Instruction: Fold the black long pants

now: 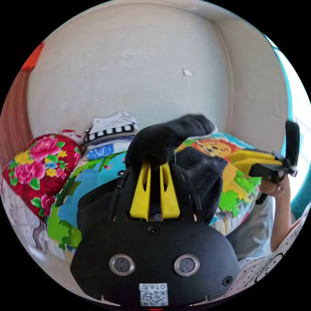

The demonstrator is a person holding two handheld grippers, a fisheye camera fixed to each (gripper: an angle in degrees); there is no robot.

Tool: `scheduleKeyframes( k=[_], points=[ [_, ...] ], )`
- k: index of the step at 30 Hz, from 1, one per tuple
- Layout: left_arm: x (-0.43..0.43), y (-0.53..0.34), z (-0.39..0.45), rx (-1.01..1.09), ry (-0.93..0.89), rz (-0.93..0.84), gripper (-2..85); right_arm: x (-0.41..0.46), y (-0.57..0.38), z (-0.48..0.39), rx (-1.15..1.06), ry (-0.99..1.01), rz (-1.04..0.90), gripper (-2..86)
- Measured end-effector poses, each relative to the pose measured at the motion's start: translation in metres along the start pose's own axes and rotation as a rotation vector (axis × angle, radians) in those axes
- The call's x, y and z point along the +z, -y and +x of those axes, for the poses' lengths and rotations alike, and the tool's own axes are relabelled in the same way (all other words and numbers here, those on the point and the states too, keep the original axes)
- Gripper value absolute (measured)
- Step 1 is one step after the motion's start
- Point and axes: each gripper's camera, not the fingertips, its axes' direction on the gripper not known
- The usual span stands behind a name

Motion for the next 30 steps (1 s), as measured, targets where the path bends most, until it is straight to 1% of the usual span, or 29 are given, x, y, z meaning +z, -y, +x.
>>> scheduleKeyframes(
  k=[1, 2, 4, 5, 7, 9, 10, 12, 13, 15, 16, 17, 18, 19, 20, 21, 22, 23, 25, 26, 27, 29, 30],
  points=[
    [-0.025, 0.001, -0.044, -0.137, 0.054, 0.052, 4.6, -0.004, -0.007, 0.016, 0.042, -0.023, 0.007, 7.3],
    [-0.051, -0.002, -0.087, -0.275, 0.127, 0.088, 4.9, -0.006, -0.010, 0.026, 0.070, -0.051, 0.004, 7.9],
    [-0.083, -0.008, -0.137, -0.394, 0.175, 0.109, 5.6, -0.010, -0.027, 0.069, 0.224, -0.241, -0.045, 9.7],
    [-0.098, -0.011, -0.159, -0.432, 0.194, 0.096, 6.5, -0.009, -0.031, 0.080, 0.263, -0.297, -0.065, 10.0],
    [-0.111, -0.011, -0.178, -0.450, 0.218, 0.033, 8.3, 0.001, -0.045, 0.124, 0.406, -0.476, -0.175, 11.6],
    [-0.117, -0.006, -0.182, -0.420, 0.216, -0.025, 10.2, 0.017, -0.052, 0.150, 0.463, -0.516, -0.269, 12.3],
    [-0.120, -0.002, -0.178, -0.395, 0.216, -0.044, 11.3, 0.030, -0.055, 0.162, 0.475, -0.503, -0.322, 12.4],
    [-0.123, 0.007, -0.169, -0.345, 0.238, -0.062, 12.6, 0.048, -0.059, 0.172, 0.482, -0.494, -0.363, 11.4],
    [-0.125, 0.014, -0.160, -0.299, 0.257, -0.065, 12.8, 0.057, -0.060, 0.174, 0.487, -0.546, -0.381, 8.6],
    [-0.129, 0.027, -0.146, -0.247, 0.285, -0.064, 12.3, 0.060, -0.058, 0.162, 0.449, -0.637, -0.327, 4.9],
    [-0.134, 0.035, -0.135, -0.204, 0.259, -0.030, 11.7, 0.061, -0.054, 0.152, 0.401, -0.639, -0.303, 3.2],
    [-0.138, 0.044, -0.122, -0.146, 0.193, 0.016, 11.5, 0.060, -0.051, 0.146, 0.380, -0.628, -0.284, 2.8],
    [-0.140, 0.049, -0.115, -0.117, 0.144, 0.041, 11.5, 0.056, -0.043, 0.133, 0.348, -0.584, -0.207, 2.2],
    [-0.141, 0.059, -0.099, -0.047, 0.014, 0.084, 11.9, 0.051, -0.035, 0.116, 0.300, -0.465, -0.119, 1.8],
    [-0.138, 0.069, -0.081, 0.042, -0.130, 0.108, 12.4, 0.049, -0.031, 0.108, 0.273, -0.385, -0.073, 1.7],
    [-0.134, 0.073, -0.073, 0.074, -0.192, 0.107, 12.7, 0.049, -0.023, 0.092, 0.228, -0.224, 0.009, 1.5],
    [-0.124, 0.083, -0.056, 0.127, -0.293, 0.076, 13.3, 0.052, -0.016, 0.073, 0.159, -0.065, 0.077, 1.5],
    [-0.112, 0.091, -0.038, 0.171, -0.352, 0.020, 13.3, 0.054, -0.013, 0.062, 0.117, 0.010, 0.109, 1.5],
    [-0.105, 0.097, -0.024, 0.189, -0.381, 0.014, 12.3, 0.063, -0.006, 0.028, -0.036, 0.252, 0.191, 1.9],
    [-0.109, 0.099, -0.025, 0.172, -0.382, 0.043, 10.6, 0.066, -0.006, 0.021, -0.073, 0.288, 0.184, 2.1],
    [-0.109, 0.100, -0.026, 0.175, -0.380, 0.039, 9.4, 0.076, -0.006, 0.012, -0.116, 0.271, 0.144, 2.6],
    [-0.111, 0.106, -0.044, 0.147, -0.382, 0.014, 0.8, 0.083, -0.015, 0.010, -0.156, 0.201, 0.142, 3.6],
    [-0.114, 0.107, -0.053, 0.120, -0.388, 0.027, 0.4, 0.084, -0.023, 0.015, -0.169, 0.184, 0.138, 4.5]
  ],
)
